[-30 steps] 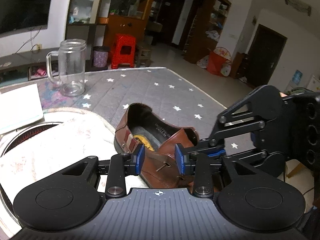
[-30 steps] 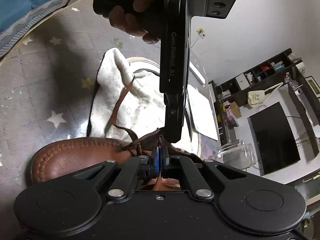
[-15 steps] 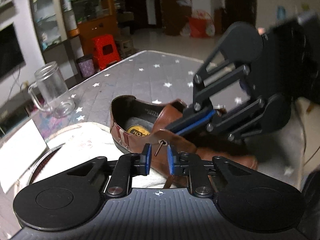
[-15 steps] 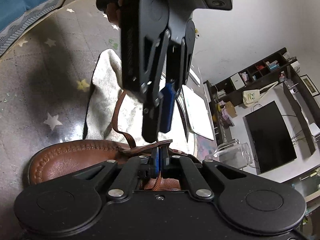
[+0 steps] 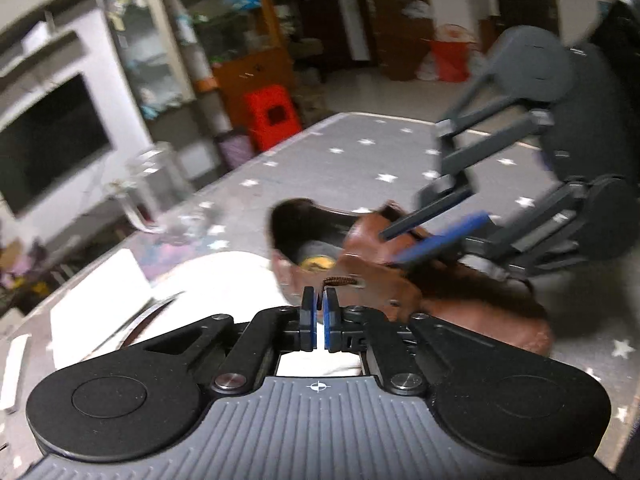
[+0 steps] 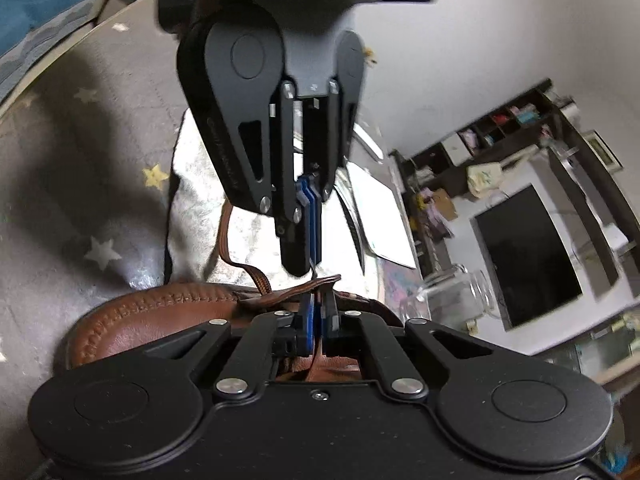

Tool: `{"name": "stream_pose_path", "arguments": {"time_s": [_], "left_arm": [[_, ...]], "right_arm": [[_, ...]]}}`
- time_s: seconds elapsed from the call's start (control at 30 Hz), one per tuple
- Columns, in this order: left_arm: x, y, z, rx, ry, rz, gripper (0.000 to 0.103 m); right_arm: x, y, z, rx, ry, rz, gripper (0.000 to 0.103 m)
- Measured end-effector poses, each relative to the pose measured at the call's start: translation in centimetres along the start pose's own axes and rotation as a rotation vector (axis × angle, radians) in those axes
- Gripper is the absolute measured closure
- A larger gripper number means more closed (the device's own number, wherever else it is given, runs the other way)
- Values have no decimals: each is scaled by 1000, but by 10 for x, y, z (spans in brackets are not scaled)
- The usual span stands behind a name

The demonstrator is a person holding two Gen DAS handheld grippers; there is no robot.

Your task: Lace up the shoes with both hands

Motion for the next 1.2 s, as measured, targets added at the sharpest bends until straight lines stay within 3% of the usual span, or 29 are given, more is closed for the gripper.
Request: {"name": "stream_pose_path", "arguments": {"time_s": [0.23,0.43,0.57,0.83,1.03,1.13,1.2], "left_arm": [[32,-3,-37,89,-165,46,100],[50,0,-62,172,-224,58,100],[46,12,-72,269,-205,35,100],[50,18,-70,260,-200,15,99],[47,20,-68,238,-203,4,99],[47,22,-68,243,-207,5,99],[48,22,-68,245,-209,12,99]], "right_arm": [[28,7,-27,-61,-12,-59,86],[34,14,-43,-129,-3,-105,86],[32,13,-43,-186,29,-133,86],[28,31,-23,-297,109,-198,86],[27,42,-19,-350,98,-214,86],[23,47,-19,-390,48,-218,86],[24,47,-17,-370,55,-218,96]]}}
Point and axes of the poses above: each gripper's, at about its wrist camera, not at the fingertips, and x roughly against the way its jaws point, z to its right, y to its underside, the point moved 8 cm from there along -x, roughly the way its jaws point, and after that the axes turned 8 degrees about y, right-handed, at the moved point
